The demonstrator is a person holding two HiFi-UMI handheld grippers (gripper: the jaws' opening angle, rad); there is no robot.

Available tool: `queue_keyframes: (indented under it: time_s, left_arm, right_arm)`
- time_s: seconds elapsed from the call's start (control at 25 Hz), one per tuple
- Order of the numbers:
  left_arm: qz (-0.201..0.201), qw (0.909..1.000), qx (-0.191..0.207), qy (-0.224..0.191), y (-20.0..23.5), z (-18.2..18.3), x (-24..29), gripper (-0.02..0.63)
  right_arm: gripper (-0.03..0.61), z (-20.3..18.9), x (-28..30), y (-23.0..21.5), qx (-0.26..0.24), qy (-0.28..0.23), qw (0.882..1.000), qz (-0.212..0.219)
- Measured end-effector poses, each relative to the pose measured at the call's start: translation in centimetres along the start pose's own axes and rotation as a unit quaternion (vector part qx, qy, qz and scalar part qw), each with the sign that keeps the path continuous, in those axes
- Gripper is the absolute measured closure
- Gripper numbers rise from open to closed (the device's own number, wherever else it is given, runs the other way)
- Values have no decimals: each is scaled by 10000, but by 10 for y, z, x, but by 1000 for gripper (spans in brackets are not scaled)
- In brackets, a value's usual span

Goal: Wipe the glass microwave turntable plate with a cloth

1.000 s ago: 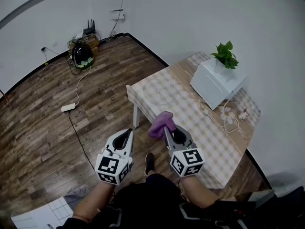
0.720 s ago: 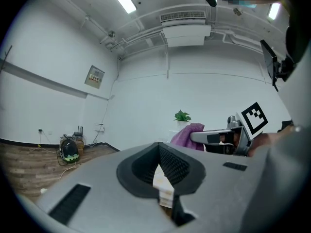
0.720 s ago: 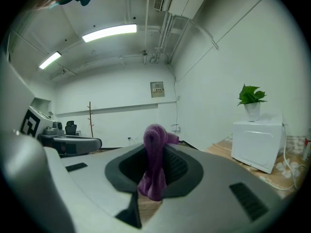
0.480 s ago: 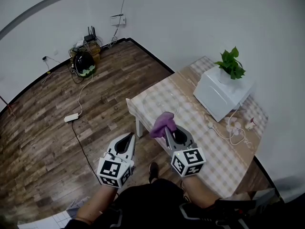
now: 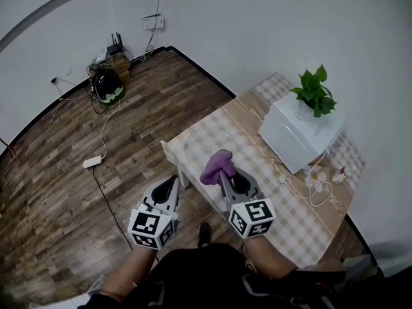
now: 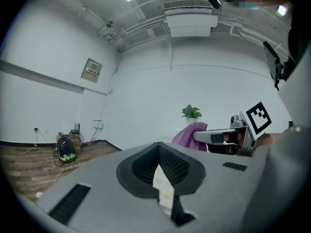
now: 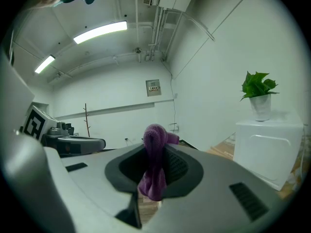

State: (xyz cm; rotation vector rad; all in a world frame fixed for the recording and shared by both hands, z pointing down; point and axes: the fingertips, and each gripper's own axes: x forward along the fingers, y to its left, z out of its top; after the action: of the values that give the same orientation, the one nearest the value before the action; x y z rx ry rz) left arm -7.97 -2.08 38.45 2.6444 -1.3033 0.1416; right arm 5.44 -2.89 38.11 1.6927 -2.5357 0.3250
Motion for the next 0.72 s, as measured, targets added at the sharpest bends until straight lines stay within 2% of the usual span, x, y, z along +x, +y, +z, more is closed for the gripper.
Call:
queue_keyframes:
  time_s: [0.12,0.28,0.48,0.72]
  left_arm:
    - [73,9999,112,69,2,3,22,607]
    - [141,9999,11,82,4,8,52,607]
    - [187,9993,162,278,1,8,87,607]
    - [160,9991,191,357,0,9,110,607]
  right_arm:
    - [508,4,12,-17,25,1,10000,13]
    - [508,7,26,-43,62,1,10000,55]
    - [508,7,41,-79,187,-2,9998,77]
    - [508,-1,57,-100,311,72,9993,185]
